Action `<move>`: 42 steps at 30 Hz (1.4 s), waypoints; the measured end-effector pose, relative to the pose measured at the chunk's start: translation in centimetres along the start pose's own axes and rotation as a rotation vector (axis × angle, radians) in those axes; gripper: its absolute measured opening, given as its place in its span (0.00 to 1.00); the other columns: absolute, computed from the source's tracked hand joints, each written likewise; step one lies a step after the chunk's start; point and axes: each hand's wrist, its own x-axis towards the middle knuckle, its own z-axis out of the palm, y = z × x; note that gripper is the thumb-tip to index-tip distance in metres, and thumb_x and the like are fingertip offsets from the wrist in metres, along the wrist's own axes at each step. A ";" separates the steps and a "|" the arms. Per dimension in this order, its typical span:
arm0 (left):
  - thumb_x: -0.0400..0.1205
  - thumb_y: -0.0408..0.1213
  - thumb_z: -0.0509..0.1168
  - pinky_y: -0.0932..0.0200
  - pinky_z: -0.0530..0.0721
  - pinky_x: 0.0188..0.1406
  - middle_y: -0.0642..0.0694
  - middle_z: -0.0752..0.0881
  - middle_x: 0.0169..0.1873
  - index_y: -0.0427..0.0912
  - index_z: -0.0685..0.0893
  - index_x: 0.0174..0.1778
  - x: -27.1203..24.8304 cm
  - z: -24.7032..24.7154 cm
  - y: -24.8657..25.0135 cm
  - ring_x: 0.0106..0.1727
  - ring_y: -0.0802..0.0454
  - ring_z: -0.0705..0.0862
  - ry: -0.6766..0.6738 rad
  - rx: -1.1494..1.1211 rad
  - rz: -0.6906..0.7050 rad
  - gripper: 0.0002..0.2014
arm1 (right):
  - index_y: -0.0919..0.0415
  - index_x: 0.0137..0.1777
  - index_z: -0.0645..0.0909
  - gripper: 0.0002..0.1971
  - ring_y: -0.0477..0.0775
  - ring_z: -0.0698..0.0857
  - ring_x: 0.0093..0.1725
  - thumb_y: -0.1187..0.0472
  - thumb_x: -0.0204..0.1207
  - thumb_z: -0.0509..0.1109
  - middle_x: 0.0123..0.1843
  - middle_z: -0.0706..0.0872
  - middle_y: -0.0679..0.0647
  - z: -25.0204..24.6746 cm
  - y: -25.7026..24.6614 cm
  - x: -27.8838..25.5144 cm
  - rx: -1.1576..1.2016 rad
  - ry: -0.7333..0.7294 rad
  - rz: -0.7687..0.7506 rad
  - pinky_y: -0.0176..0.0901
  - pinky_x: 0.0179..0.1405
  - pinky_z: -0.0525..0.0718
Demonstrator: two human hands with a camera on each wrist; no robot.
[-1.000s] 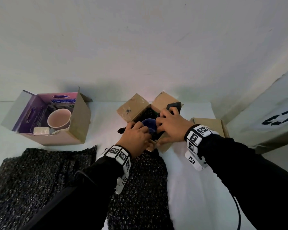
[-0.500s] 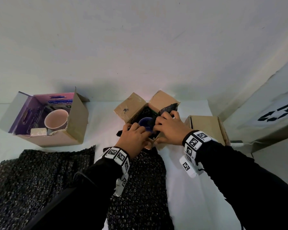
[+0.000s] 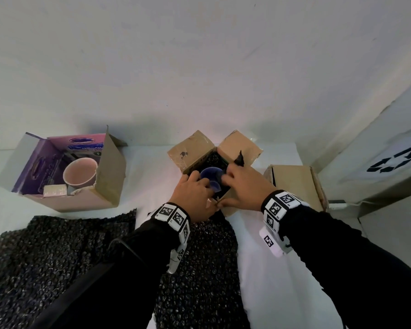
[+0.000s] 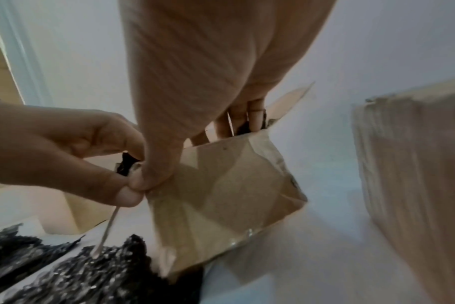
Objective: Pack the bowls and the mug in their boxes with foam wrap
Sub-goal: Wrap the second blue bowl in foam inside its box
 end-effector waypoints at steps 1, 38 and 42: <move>0.79 0.65 0.51 0.50 0.66 0.51 0.51 0.81 0.52 0.53 0.85 0.59 -0.1 0.0 -0.1 0.56 0.46 0.70 -0.009 0.000 0.011 0.27 | 0.53 0.63 0.76 0.36 0.55 0.77 0.53 0.24 0.67 0.62 0.59 0.77 0.54 0.1 0.3 0.0 0.019 0.028 0.014 0.50 0.51 0.77; 0.74 0.32 0.64 0.50 0.78 0.57 0.49 0.84 0.60 0.51 0.83 0.65 0.0 1.5 -3.4 0.55 0.44 0.79 -0.025 -0.434 0.149 0.23 | 0.48 0.69 0.70 0.51 0.58 0.59 0.77 0.15 0.50 0.62 0.63 0.79 0.52 -2.3 2.1 2.5 -0.101 -0.163 0.067 0.68 0.76 0.38; 0.70 0.35 0.63 0.56 0.80 0.53 0.51 0.78 0.53 0.48 0.82 0.56 -0.1 1.2 -4.1 0.50 0.52 0.79 0.091 -0.653 0.051 0.17 | 0.47 0.68 0.72 0.54 0.58 0.54 0.80 0.14 0.44 0.63 0.67 0.77 0.54 -2.9 2.1 3.2 -0.036 -0.307 0.122 0.73 0.75 0.32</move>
